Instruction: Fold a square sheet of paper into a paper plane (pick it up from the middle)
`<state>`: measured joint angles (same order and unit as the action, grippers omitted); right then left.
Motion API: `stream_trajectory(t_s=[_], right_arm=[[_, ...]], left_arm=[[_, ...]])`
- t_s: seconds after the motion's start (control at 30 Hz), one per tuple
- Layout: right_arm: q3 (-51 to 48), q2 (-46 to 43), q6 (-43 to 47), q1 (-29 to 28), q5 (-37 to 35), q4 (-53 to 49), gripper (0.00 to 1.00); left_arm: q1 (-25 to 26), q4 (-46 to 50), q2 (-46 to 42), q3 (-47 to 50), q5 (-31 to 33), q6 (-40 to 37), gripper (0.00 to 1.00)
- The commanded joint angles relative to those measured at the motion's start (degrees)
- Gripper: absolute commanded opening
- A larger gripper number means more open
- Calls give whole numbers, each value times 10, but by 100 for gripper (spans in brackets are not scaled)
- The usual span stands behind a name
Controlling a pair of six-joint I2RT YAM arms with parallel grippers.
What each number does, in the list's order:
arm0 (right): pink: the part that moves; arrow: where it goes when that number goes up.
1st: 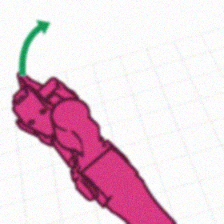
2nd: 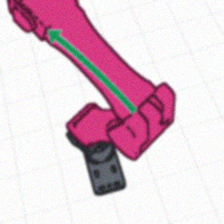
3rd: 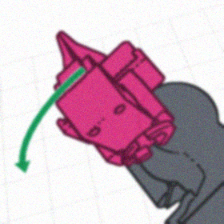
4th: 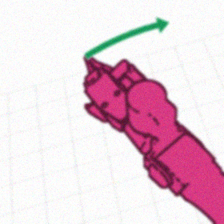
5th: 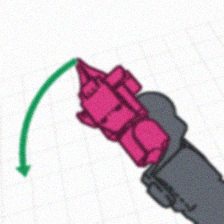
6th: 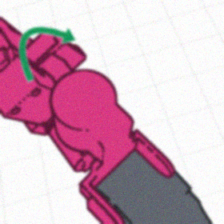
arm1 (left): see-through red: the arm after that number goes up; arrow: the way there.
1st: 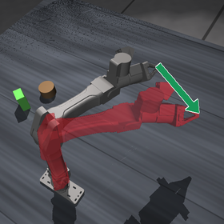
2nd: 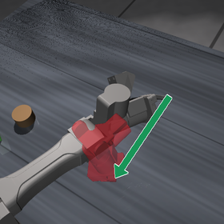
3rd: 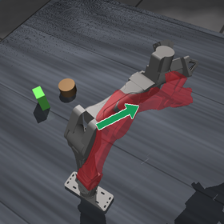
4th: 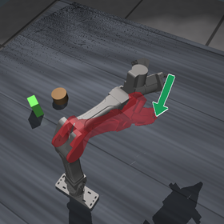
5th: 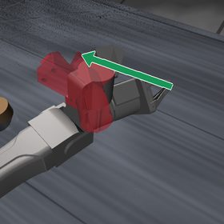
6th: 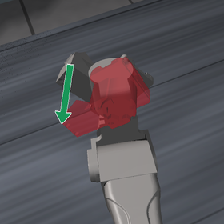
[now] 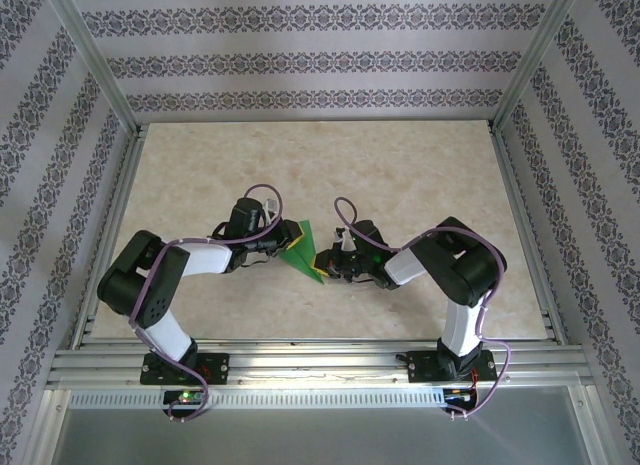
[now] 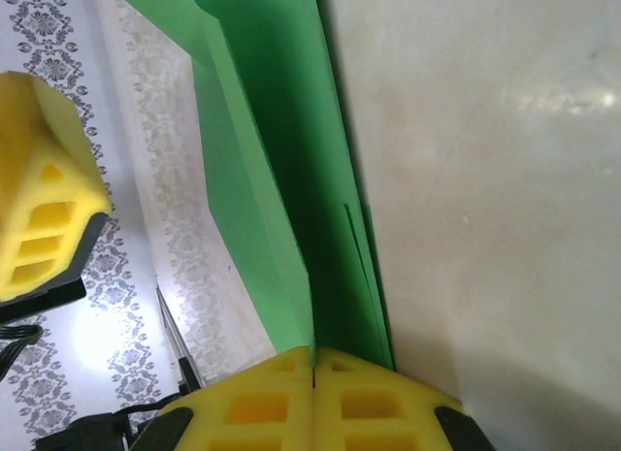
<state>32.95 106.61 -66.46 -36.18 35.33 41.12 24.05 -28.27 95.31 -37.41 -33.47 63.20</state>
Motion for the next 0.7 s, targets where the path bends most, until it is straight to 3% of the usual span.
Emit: stream_trajectory(t_s=[0.0,0.67], right_arm=[[-19,23,-10,-11,-101,-112,0],[-23,17,-32,-7,-82,-112,0]], left_arm=[[6,35,3,-9,10,-18,17],[7,42,122,-63,-71,-38,14]])
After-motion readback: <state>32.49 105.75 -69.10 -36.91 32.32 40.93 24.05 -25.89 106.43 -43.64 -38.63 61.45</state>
